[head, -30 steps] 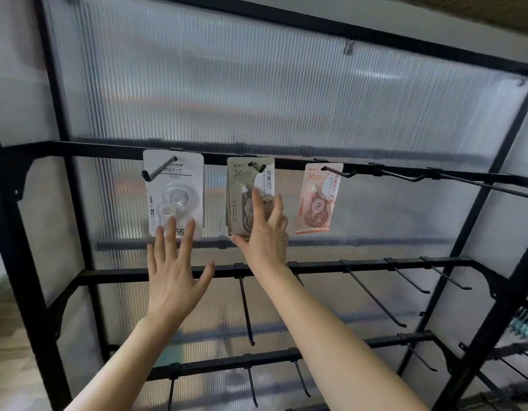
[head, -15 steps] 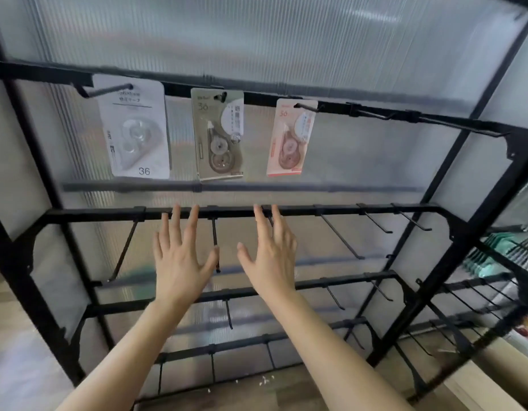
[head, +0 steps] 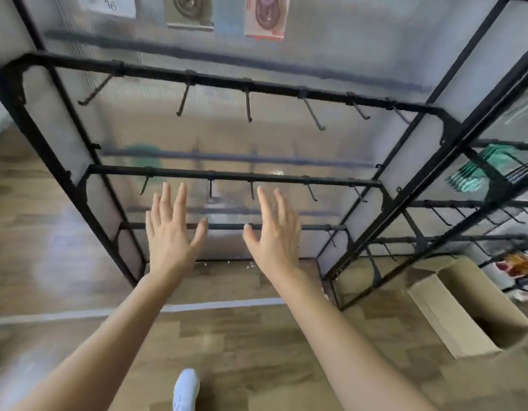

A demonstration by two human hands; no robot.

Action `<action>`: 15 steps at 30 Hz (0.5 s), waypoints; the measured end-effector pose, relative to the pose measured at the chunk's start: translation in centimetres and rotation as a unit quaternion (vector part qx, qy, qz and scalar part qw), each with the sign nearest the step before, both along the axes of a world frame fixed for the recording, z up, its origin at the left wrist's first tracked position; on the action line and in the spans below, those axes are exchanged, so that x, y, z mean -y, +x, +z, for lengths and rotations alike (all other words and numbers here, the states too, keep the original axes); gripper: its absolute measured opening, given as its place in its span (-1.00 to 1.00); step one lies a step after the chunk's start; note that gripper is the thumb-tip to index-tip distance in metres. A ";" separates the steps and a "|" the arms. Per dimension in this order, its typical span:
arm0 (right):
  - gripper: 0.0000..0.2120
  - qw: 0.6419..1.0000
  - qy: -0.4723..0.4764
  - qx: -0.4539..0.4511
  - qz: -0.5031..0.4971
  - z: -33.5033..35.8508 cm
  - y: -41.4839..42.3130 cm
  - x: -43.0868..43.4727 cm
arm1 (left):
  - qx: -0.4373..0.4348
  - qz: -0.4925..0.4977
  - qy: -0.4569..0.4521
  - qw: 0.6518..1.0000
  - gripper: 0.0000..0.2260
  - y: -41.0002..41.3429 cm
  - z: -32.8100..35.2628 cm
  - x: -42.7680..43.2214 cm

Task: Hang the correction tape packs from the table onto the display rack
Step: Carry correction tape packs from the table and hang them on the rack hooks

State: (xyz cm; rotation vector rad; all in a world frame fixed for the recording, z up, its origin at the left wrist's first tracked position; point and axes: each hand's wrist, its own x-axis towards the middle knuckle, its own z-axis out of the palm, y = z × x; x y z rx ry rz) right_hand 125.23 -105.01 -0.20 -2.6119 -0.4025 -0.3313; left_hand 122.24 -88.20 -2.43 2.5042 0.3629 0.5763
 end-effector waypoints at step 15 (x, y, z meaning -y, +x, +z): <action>-0.35 0.988 -0.055 -0.143 -0.027 -7.2 -18.3 7.6 | -0.161 -0.009 -0.022 0.987 -0.37 -19.9 -8.4 5.7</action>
